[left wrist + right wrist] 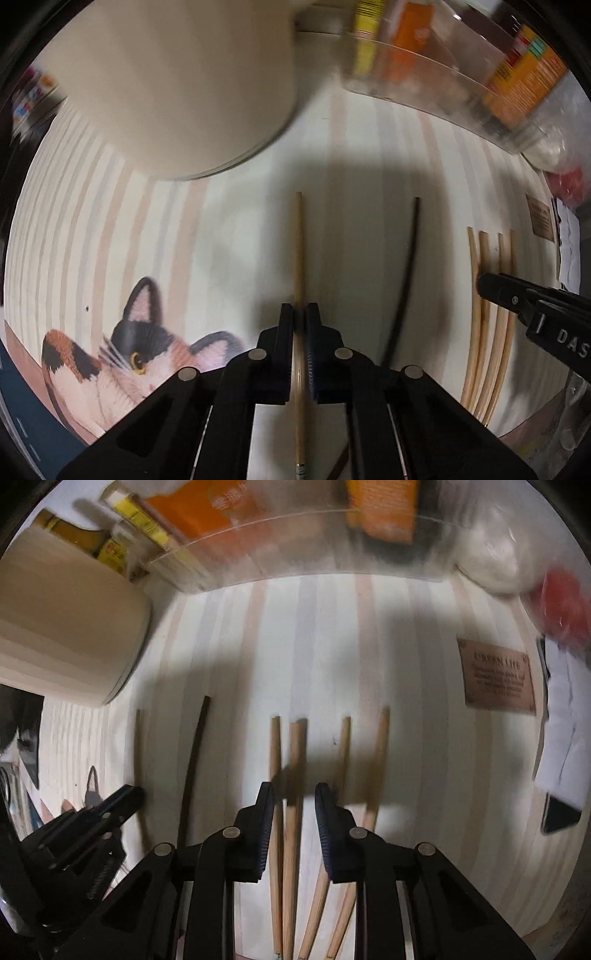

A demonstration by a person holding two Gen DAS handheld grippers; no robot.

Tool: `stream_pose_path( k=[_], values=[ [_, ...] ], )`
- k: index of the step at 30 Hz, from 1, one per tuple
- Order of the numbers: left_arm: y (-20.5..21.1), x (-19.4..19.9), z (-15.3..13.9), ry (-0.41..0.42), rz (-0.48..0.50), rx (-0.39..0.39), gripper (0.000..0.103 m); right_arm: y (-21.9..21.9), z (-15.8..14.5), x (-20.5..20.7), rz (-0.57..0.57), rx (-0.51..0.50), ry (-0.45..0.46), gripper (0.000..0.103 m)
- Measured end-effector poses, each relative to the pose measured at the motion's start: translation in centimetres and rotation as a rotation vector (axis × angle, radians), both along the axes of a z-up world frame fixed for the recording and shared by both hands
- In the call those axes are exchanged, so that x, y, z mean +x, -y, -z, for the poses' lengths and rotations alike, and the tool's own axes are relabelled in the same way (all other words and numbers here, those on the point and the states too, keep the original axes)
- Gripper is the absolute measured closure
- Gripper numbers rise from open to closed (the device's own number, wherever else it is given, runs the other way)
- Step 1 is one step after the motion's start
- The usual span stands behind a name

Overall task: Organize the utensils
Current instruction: 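Move both open tools back toward the remaining chopsticks on the counter, then grasp a wooden chopstick with the left tool while the right tool grasps another wooden chopstick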

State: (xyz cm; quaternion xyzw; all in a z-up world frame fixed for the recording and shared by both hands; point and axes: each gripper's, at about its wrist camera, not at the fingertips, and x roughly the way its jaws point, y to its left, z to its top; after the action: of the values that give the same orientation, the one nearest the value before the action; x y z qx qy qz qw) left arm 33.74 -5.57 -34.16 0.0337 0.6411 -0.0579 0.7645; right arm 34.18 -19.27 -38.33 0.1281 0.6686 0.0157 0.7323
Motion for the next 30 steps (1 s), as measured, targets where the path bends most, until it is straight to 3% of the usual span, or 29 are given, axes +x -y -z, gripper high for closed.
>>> stream_pose_path(
  k=[2,8,12,17,25,28,30],
  values=[
    [-1.2,-0.2,0.1,-0.008,-0.035,-0.007,0.099,-0.5,0.0,0.2,-0.007,0.017,-0.003,0.092],
    [-5.5,-1.6,0.5,-0.034,-0.139,-0.037,0.099,-2.5,0.0,0.7,-0.066,-0.022,-0.022,0.092],
    [-7.3,-2.4,0.7,-0.043,-0.181,-0.061,0.099,-2.1,0.2,0.8,-0.059,0.063,-0.05,0.095],
    [-8.5,-3.4,0.9,-0.04,-0.183,-0.063,0.099,-0.8,-0.4,1.0,-0.073,-0.026,-0.045,0.095],
    [-8.3,-3.1,0.9,-0.035,-0.173,-0.061,0.098,0.8,-0.6,1.3,-0.056,0.008,-0.063,0.096],
    [-8.1,-2.7,1.0,-0.038,-0.178,-0.069,0.098,3.1,-0.9,1.1,-0.004,0.01,-0.067,0.096],
    [-8.2,-2.7,1.0,-0.04,-0.192,-0.089,0.098,5.0,-0.7,1.1,0.062,0.083,-0.075,0.096]
  ],
)
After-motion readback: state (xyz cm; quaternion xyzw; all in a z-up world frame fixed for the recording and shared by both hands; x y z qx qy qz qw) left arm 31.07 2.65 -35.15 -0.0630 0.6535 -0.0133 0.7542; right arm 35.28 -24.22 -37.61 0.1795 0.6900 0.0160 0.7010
